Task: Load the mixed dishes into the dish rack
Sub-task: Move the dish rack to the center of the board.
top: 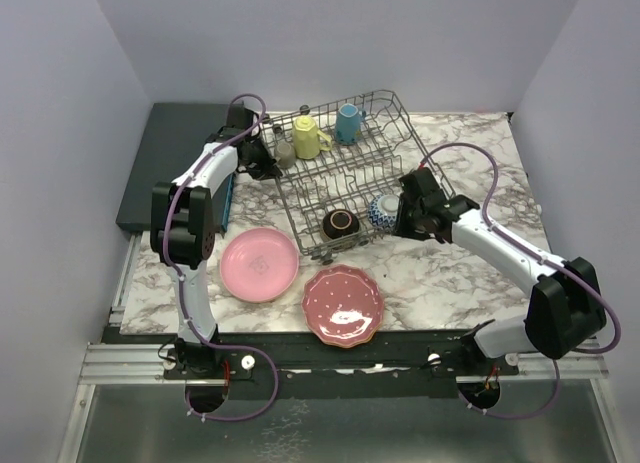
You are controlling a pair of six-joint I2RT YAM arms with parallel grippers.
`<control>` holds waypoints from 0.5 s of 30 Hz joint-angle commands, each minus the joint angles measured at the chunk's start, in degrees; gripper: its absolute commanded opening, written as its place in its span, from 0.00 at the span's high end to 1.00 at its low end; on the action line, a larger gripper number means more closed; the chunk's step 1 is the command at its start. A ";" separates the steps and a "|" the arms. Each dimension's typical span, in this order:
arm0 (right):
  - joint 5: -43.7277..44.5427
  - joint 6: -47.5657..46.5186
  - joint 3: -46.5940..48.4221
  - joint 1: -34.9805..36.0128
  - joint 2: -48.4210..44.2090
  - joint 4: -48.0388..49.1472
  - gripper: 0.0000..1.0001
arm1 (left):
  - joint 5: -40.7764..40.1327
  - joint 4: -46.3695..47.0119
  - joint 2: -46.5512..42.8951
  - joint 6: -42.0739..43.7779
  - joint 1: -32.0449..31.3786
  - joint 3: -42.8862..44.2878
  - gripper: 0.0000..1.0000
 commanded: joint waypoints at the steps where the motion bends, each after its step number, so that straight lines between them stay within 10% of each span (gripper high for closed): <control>1: 4.10 -1.37 2.24 -1.39 1.77 3.08 0.68 | -5.00 -1.77 -2.63 -0.24 3.23 -2.57 1.00; 15: 3.45 -2.39 5.51 -2.66 5.16 4.07 0.69 | -4.12 -1.38 -7.52 1.04 3.20 -5.42 0.96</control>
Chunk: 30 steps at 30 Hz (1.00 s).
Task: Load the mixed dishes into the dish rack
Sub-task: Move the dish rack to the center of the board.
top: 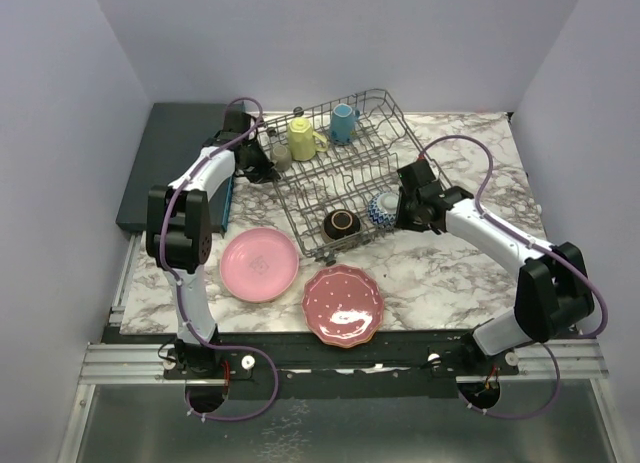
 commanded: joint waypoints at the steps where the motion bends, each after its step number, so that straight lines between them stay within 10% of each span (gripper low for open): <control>1: 1.49 -0.49 1.77 -0.32 -1.52 1.98 0.69 | -4.18 -3.33 -4.95 2.28 2.79 -0.96 0.89; 10: 1.31 -0.89 1.18 -0.30 -6.54 -1.10 0.57 | -4.09 -3.40 -7.80 3.79 2.85 -2.78 0.54; 30: -10.01 -2.54 0.22 -0.32 -20.24 -4.93 0.45 | -3.02 -4.30 -31.41 6.31 2.63 -15.49 0.39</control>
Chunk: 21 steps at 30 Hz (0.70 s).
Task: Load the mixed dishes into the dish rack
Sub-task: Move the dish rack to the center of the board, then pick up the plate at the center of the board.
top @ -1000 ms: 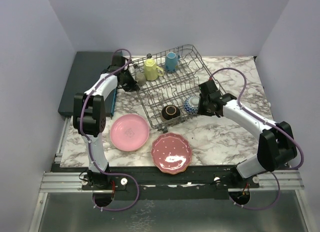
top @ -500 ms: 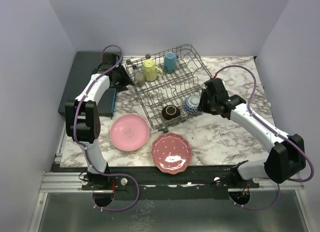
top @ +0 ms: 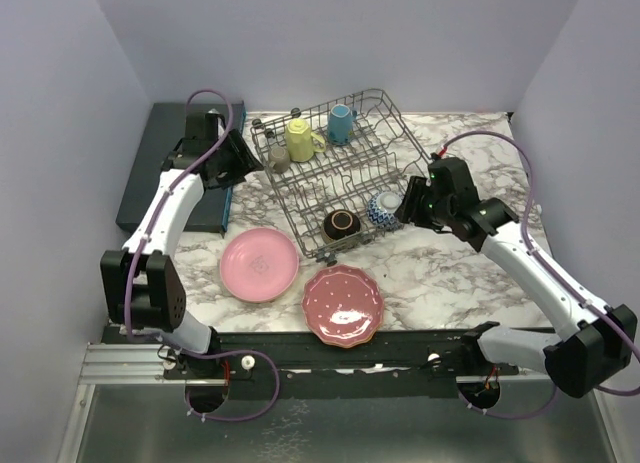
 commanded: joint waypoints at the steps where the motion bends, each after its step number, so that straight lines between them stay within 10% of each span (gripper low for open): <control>1: -5.40 -1.05 -0.38 -0.32 -4.27 -1.21 0.45 | 0.26 -1.05 -9.05 1.93 -0.27 -4.79 0.39; 21: -23.95 -1.29 -10.55 -0.27 -12.10 -0.63 0.44 | -2.97 -3.90 -32.29 -4.63 -20.52 -25.19 0.37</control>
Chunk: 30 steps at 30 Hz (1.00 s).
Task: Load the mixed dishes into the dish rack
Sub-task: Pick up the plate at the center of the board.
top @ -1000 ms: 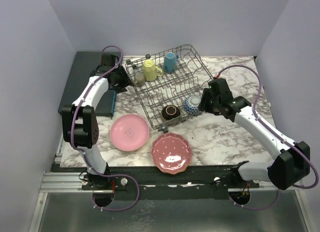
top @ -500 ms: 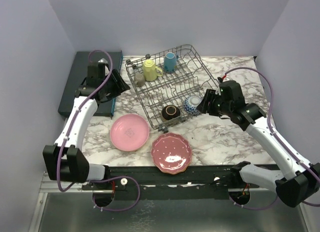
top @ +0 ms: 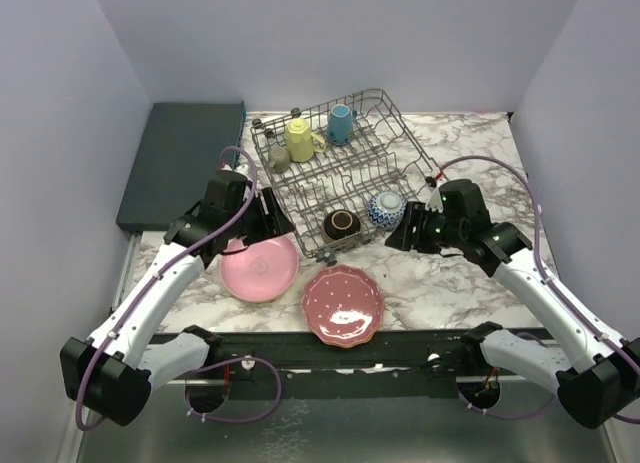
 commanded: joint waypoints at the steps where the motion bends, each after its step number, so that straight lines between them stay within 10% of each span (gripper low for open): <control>1: -5.17 0.05 -3.03 -0.28 -1.17 -0.06 0.44 | -2.64 -0.92 -2.80 -2.63 -4.25 -2.82 0.37; 30: -9.97 5.88 -14.64 2.03 -0.47 9.51 0.47 | -20.05 -1.06 -1.60 -24.59 -32.18 -17.64 0.46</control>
